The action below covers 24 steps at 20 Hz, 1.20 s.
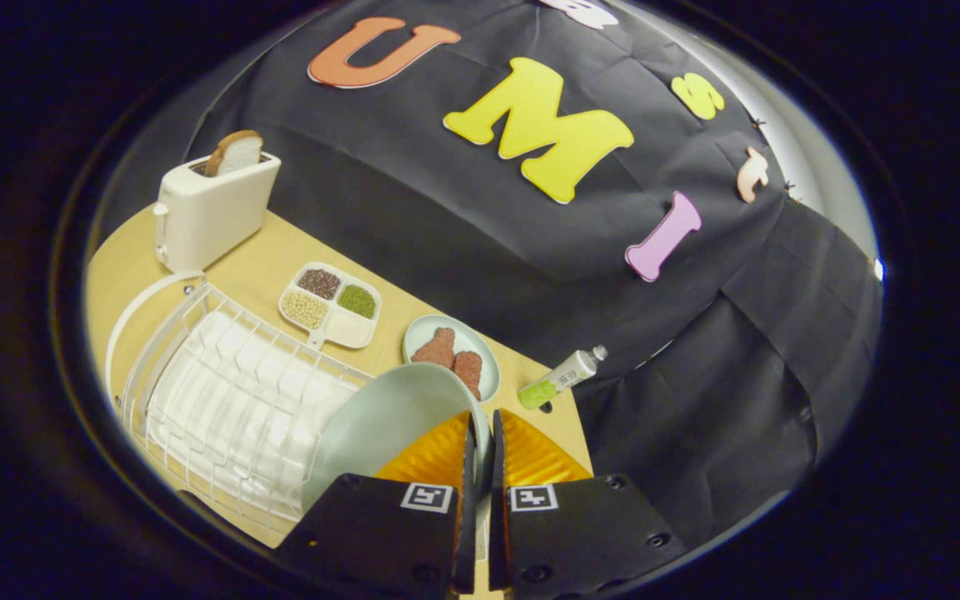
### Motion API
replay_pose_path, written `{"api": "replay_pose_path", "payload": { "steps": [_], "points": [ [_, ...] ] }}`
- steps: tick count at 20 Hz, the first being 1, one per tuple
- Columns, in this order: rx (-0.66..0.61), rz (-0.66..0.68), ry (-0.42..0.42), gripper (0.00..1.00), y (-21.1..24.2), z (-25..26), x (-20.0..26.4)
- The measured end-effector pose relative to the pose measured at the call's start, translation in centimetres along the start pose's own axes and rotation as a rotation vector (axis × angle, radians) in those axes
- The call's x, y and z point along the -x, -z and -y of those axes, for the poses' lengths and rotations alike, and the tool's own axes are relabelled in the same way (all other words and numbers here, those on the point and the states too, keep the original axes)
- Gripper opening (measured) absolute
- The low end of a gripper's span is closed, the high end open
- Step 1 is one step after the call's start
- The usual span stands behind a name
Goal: Take the plate from the dish rack, then take the spoon from the basket and place it into the plate.
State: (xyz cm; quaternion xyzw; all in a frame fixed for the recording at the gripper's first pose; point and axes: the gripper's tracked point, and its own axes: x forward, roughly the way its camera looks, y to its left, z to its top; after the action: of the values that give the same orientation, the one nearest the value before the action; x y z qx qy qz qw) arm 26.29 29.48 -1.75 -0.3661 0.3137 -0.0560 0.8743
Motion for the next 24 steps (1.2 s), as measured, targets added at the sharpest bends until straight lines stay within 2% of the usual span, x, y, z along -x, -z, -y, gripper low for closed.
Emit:
{"api": "replay_pose_path", "payload": {
  "steps": [3, 6, 12, 18, 21, 24],
  "points": [
    [0.054, 0.076, 0.036, 0.11, -1.6, 1.5, 1.9],
    [0.000, 0.119, -0.007, 0.10, -1.3, 2.5, 3.5],
    [-0.256, 0.139, -0.274, 0.10, 4.5, 4.3, 7.6],
    [-0.498, 0.083, -0.524, 0.10, 14.0, 5.6, 10.4],
    [-0.614, 0.032, -0.618, 0.10, 18.9, 4.5, 10.2],
    [-0.703, -0.023, -0.669, 0.10, 23.0, 2.8, 9.1]
  ]
}}
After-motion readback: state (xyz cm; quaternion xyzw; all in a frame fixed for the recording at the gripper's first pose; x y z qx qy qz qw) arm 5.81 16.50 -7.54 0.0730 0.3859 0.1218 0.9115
